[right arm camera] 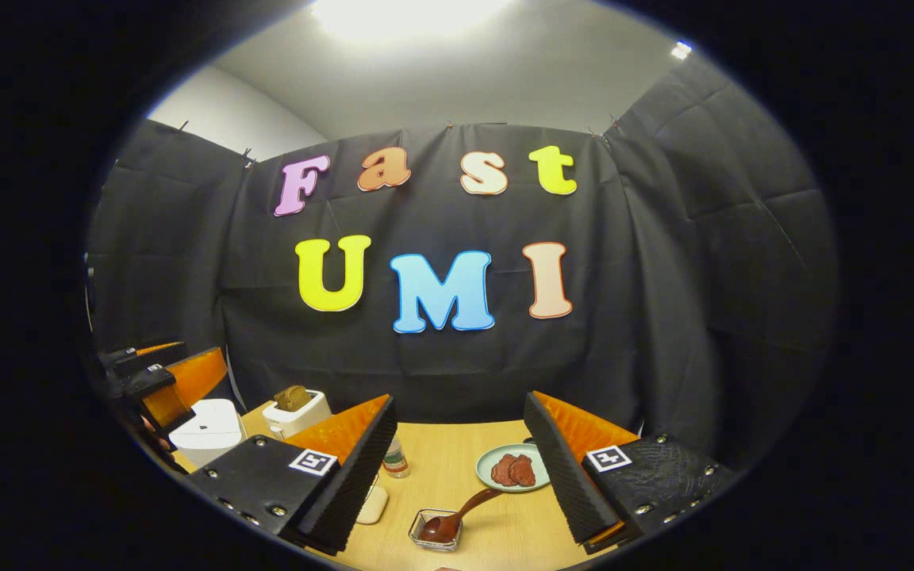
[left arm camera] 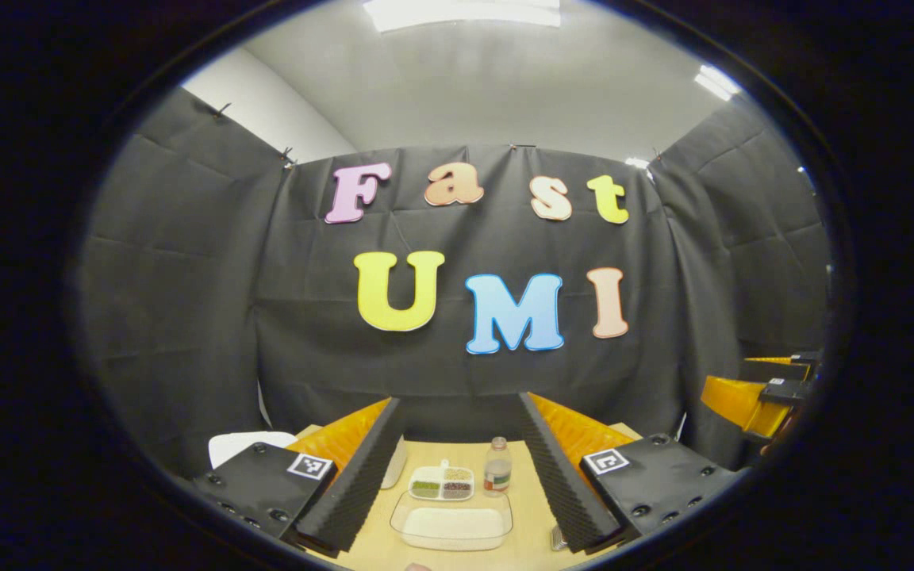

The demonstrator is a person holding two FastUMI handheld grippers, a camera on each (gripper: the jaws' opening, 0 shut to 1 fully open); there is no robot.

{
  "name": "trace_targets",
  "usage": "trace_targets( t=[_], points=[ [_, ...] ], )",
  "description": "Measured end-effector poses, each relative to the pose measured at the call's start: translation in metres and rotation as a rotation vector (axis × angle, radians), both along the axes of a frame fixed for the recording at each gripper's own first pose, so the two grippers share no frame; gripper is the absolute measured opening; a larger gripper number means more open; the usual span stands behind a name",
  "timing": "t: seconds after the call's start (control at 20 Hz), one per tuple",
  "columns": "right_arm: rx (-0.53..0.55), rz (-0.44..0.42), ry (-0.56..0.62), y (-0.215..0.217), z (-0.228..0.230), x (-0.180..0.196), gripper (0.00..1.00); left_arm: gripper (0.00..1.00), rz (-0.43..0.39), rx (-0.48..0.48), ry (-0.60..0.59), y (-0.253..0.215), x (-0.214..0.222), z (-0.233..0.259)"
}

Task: Close the left gripper, press the button to open the rice cooker; take a wooden spoon from the chopstick holder with the right hand, scoop a spoonful of rice and pour it into the rice cooker, then put the wooden spoon back into the chopstick holder.

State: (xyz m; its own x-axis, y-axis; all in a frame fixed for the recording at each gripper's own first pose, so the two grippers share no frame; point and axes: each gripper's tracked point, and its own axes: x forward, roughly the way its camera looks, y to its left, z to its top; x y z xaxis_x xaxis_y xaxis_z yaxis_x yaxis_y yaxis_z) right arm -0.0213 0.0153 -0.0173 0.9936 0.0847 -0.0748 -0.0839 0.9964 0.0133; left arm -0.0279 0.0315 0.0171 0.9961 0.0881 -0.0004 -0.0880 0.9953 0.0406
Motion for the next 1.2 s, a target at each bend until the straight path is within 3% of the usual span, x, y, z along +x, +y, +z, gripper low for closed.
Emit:
trace_targets(
  t=[0.1,0.2,0.35,0.4,0.75,0.95,1.2],
  points=[
    [0.007,-0.007,0.007,0.013,0.0,-0.003,0.98,0.97,0.01,-0.001,-0.001,0.022,0.0,-0.001],
    [0.008,-0.021,0.001,0.023,-0.001,-0.001,0.98,0.8,0.058,-0.006,0.006,0.057,0.0,-0.005],
    [0.009,-0.039,0.006,0.039,-0.002,0.002,0.98,0.14,0.108,-0.016,0.053,0.107,-0.003,-0.022],
    [0.011,-0.043,0.004,0.043,-0.003,0.003,0.98,0.09,0.1,-0.055,0.078,0.12,0.0,-0.036],
    [-0.007,-0.049,0.032,0.066,-0.015,0.015,0.98,0.09,0.218,-0.262,0.339,0.25,0.005,-0.126],
    [-0.009,-0.045,0.087,0.067,-0.034,0.017,0.98,0.09,0.258,-0.313,0.485,0.289,0.007,-0.177],
    [-0.023,-0.041,0.105,0.06,-0.041,0.017,0.98,0.08,0.307,-0.42,0.57,0.318,0.012,-0.218]
  ],
)
